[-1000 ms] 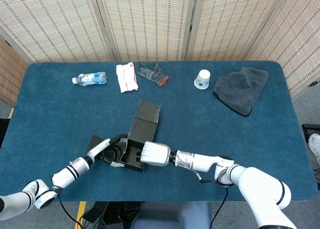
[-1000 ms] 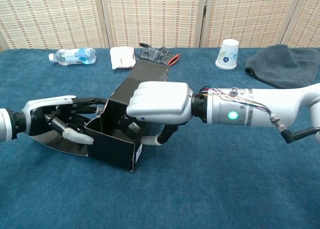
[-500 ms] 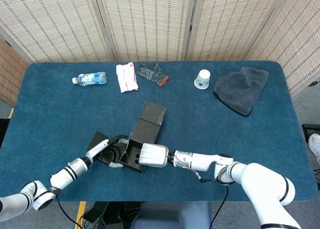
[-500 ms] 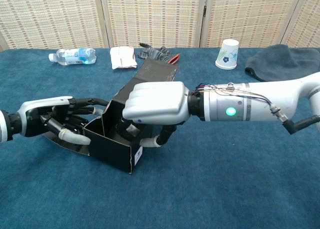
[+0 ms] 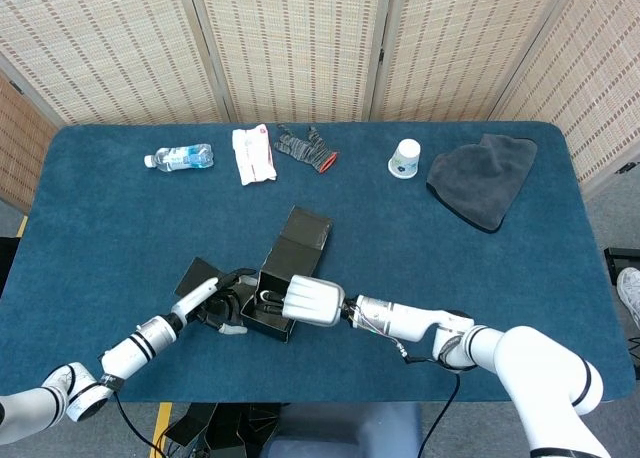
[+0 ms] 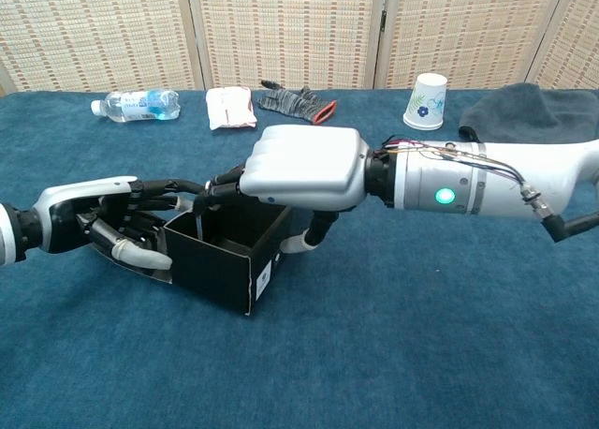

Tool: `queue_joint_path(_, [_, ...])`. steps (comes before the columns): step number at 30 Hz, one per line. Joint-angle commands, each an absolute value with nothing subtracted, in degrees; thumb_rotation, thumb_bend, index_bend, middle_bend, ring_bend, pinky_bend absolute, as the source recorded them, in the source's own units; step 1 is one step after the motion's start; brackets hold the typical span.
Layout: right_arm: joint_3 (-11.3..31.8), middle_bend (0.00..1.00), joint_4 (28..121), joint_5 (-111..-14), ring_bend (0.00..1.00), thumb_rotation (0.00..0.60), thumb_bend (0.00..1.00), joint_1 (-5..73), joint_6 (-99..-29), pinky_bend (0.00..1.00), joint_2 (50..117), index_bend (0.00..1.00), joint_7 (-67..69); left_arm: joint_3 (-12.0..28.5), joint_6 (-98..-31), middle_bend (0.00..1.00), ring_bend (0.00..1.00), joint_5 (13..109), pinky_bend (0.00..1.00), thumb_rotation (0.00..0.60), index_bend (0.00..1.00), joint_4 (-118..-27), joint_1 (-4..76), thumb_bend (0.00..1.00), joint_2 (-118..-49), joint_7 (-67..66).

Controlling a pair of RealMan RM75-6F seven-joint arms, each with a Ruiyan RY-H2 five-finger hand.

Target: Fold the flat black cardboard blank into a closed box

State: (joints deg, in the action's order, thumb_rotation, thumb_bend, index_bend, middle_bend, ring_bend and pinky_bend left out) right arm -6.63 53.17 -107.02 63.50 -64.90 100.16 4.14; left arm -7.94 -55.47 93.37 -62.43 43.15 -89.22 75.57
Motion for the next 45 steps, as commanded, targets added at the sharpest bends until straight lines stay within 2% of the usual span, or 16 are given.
queue_joint_path(1, [-5.81,0.14,54.80,-105.99,0.76,0.600,0.16,62.10,-65.75,1.00,99.01,0.04,2.37,-7.31,-55.77,0.18,0.50,92.65,0.60,0.600,0.08,-63.38,42.70,0.00,-89.09,73.61])
queue_joint_path(7, [-3.96,0.13,62.38,-101.95,0.76,0.600,0.15,56.66,-69.53,1.00,95.94,0.04,-0.21,-6.26,-56.23,0.09,0.46,90.94,0.60,0.600,0.04,-66.46,41.58,0.00,-87.44,67.63])
queue_joint_path(14, [-2.88,0.21,82.58,-91.76,0.76,0.600,0.12,47.64,-71.27,1.00,87.55,0.07,-0.20,-4.26,-57.99,0.04,0.35,87.03,0.59,0.600,0.03,-71.20,38.65,0.00,-85.17,57.87])
queue_joint_path(19, [-3.25,0.23,99.74,-79.59,0.76,0.600,0.09,41.93,-67.72,1.00,81.17,0.08,4.43,-3.03,-60.09,0.04,0.35,85.39,0.59,0.600,0.03,-74.90,36.57,0.00,-82.83,52.83])
queue_joint_path(23, [-2.44,0.15,107.56,-71.07,0.75,0.600,0.08,40.70,-61.92,1.00,77.28,0.03,9.32,-2.35,-60.86,0.04,0.35,84.94,0.59,0.600,0.03,-77.93,35.54,0.00,-80.37,51.93])
queue_joint_path(26, [-1.35,0.05,109.40,-66.63,0.71,0.600,0.07,41.20,-56.96,1.00,75.79,0.00,12.09,-2.04,-61.41,0.04,0.35,84.98,0.59,0.600,0.03,-79.83,34.88,0.00,-78.78,51.32])
queue_joint_path(29, [0.33,0.00,108.97,-63.48,0.67,0.600,0.07,41.76,-53.17,1.00,76.00,0.00,14.94,-1.74,-62.11,0.04,0.35,85.02,0.59,0.600,0.03,-81.23,34.22,0.00,-77.68,50.51])
queue_joint_path(38, [7.74,0.00,102.88,-53.44,0.66,0.600,0.07,45.12,-41.05,1.00,79.77,0.00,23.05,-1.20,-63.75,0.04,0.35,85.58,0.59,0.600,0.03,-84.60,32.22,0.00,-74.56,49.24])
queue_joint_path(45, [13.16,0.00,95.80,-50.71,0.66,0.600,0.07,48.79,-30.62,1.00,82.21,0.00,28.25,-1.48,-63.71,0.04,0.35,86.50,0.59,0.600,0.03,-85.78,31.37,0.00,-73.07,49.11])
